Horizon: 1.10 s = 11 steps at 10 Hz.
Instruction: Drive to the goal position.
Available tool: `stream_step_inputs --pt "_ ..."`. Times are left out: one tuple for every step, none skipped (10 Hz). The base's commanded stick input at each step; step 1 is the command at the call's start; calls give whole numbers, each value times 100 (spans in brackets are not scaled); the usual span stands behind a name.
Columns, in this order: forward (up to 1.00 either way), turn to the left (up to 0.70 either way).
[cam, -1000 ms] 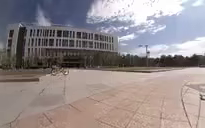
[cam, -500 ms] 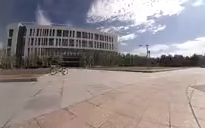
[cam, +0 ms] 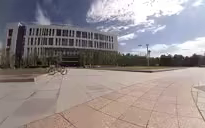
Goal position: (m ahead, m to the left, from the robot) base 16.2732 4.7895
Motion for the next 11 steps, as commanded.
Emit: stream_step_inputs --pt "33 3" --pt "33 3" --pt "33 3" --pt "33 3" --pt "33 3" --pt "33 3" --pt "33 3" --pt "33 3" --pt "33 3" --pt "33 3" --pt "33 3"
